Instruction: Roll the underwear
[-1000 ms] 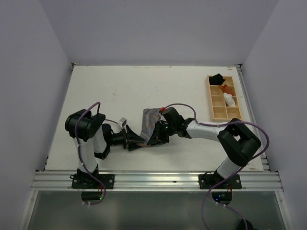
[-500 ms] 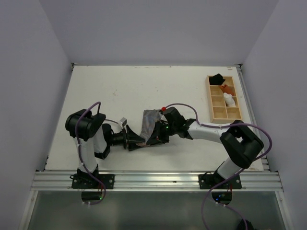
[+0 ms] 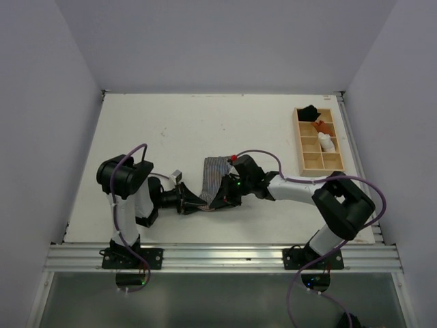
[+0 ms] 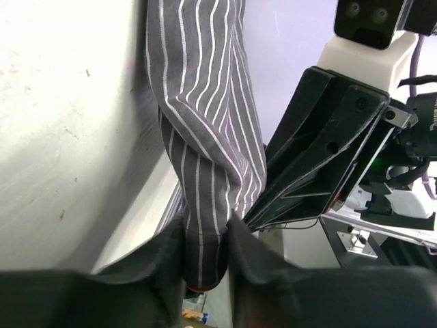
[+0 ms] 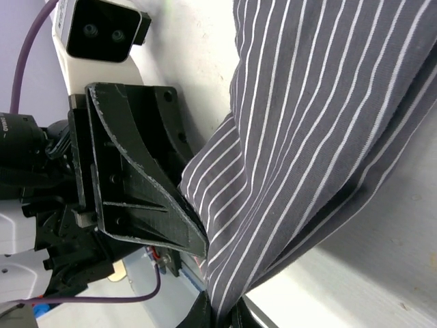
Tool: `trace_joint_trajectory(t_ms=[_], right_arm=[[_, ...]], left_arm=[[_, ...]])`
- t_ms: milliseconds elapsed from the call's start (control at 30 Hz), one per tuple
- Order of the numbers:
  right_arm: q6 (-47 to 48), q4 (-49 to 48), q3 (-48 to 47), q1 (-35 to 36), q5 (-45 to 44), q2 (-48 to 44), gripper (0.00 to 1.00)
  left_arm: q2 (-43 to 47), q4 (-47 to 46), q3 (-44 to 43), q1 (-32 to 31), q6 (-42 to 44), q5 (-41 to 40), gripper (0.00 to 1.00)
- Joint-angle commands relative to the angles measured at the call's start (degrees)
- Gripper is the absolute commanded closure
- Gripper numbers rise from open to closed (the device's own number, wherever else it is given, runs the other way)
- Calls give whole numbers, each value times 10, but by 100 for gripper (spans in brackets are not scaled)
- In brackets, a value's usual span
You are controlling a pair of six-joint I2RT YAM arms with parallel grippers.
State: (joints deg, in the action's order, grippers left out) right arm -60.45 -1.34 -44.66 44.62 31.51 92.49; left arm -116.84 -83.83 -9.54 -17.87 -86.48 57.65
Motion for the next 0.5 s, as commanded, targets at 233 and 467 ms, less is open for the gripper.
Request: trace_joint_trajectory(t_ms=[233,467], right_arm=[[84,161,-56,6,-59,-44,64],[264,396,-203,37,-259,-55,58]], left_arm=[[21,-150,18,-5,-9,-15,100],[93,93,9,-5,53,-24,100]])
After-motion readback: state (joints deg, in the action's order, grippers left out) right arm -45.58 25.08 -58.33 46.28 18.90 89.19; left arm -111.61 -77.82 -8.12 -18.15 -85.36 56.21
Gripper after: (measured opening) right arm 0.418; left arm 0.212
